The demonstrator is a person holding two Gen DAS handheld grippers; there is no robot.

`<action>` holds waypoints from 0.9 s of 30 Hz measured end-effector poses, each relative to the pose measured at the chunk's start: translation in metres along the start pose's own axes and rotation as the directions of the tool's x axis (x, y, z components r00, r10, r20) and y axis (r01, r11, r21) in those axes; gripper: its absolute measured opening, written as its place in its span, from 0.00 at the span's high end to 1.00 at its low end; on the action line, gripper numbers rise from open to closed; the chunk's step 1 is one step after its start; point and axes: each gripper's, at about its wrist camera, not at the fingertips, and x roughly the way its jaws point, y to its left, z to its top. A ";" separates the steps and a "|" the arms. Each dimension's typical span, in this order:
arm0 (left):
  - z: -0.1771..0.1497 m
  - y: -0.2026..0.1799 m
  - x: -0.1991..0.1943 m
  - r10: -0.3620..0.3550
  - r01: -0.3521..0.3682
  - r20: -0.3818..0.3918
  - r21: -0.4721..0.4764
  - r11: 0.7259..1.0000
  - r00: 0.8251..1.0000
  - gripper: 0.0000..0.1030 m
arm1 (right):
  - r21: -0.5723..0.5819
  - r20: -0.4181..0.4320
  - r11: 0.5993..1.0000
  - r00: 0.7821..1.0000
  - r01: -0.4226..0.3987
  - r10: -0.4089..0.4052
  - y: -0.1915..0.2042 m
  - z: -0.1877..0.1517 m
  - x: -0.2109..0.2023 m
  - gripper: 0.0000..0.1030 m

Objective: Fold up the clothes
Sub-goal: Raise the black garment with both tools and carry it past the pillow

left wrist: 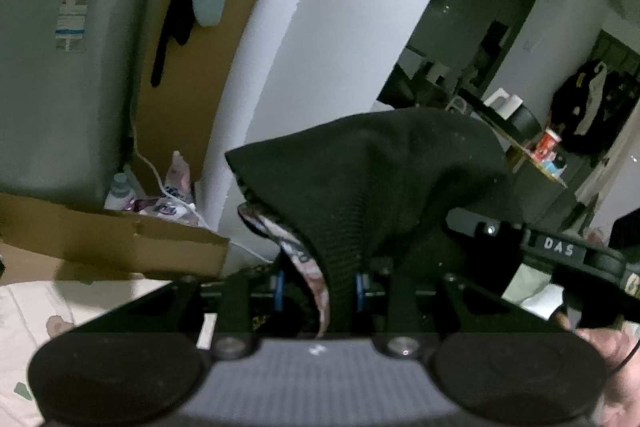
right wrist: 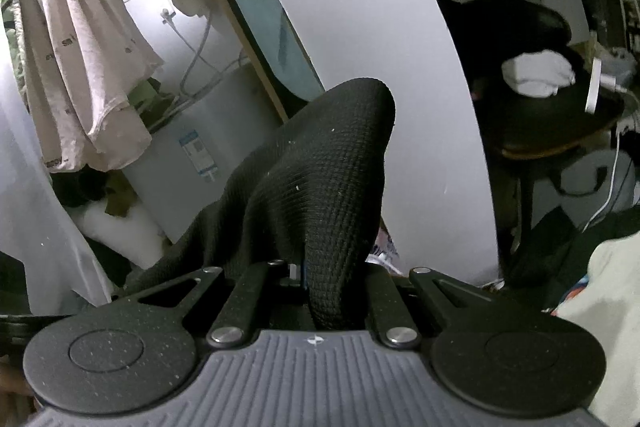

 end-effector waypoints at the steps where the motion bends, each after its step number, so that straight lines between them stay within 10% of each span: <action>1: 0.000 -0.001 0.000 -0.005 0.005 0.000 -0.003 1.000 1.000 0.69 | -0.004 0.001 1.000 1.000 0.002 -0.002 0.000 0.004 -0.003 0.93; 14: -0.009 -0.025 0.004 -0.046 0.046 -0.009 -0.022 0.999 0.999 0.69 | -0.050 -0.060 0.998 0.998 0.034 -0.037 -0.009 0.031 -0.039 0.93; 27: -0.058 0.001 0.102 -0.050 0.050 -0.109 0.001 0.999 0.993 0.69 | -0.083 -0.142 0.995 0.987 0.063 -0.075 -0.075 -0.030 0.017 0.93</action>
